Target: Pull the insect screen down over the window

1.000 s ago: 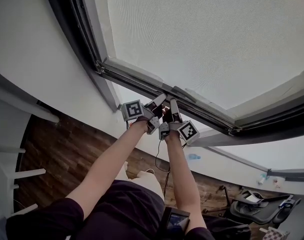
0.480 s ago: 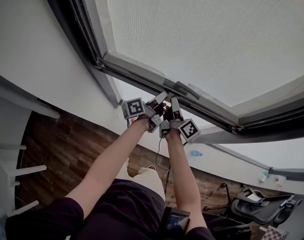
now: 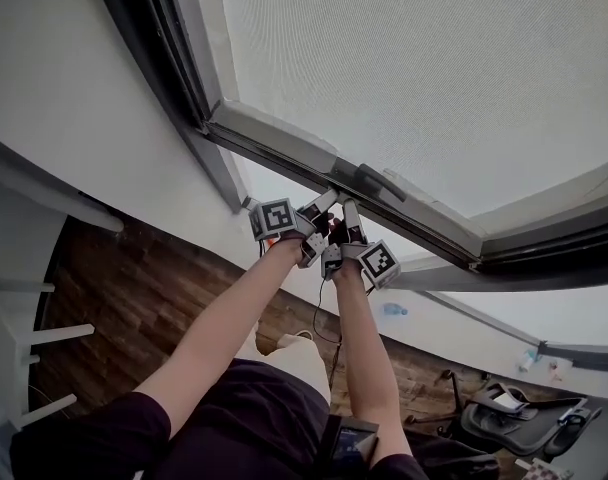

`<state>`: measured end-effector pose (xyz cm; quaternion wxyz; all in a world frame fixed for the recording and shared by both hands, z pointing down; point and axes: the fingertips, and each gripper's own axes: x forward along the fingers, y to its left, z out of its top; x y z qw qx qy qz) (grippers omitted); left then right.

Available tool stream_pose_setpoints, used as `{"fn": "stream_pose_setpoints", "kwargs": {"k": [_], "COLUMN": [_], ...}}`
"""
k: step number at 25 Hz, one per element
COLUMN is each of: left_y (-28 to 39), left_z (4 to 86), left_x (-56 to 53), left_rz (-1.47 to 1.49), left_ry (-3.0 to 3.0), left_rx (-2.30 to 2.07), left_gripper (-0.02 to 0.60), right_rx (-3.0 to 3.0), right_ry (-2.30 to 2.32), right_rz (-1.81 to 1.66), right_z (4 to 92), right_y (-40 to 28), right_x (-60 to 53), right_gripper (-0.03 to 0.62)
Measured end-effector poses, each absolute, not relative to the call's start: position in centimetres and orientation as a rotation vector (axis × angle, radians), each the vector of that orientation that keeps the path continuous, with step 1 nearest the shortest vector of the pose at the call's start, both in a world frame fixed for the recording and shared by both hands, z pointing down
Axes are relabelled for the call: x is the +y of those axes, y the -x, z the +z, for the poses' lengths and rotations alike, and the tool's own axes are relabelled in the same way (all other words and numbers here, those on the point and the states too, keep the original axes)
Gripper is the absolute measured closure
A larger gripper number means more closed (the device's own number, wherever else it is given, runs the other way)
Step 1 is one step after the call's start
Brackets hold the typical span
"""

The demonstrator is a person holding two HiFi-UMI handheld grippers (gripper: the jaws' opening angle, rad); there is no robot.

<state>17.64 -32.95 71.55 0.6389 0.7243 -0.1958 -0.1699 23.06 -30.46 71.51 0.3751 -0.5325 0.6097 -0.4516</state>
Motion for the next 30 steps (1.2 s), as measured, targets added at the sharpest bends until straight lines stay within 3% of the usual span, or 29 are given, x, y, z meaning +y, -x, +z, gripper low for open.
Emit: {"fn": "stream_pose_setpoints", "kwargs": {"k": [30], "left_y": [-17.63], "left_z": [71.16], "left_x": [-32.99], "left_rz": [-0.393], "left_ry": [-1.671], "left_rx": [-0.455], "left_gripper": [0.515], "right_rx": [1.646], "right_ry": [1.327], "right_rz": [-1.181], "right_z": [70.96], "right_y": [-23.04], "right_x": [-30.69], "right_gripper": [0.540]}}
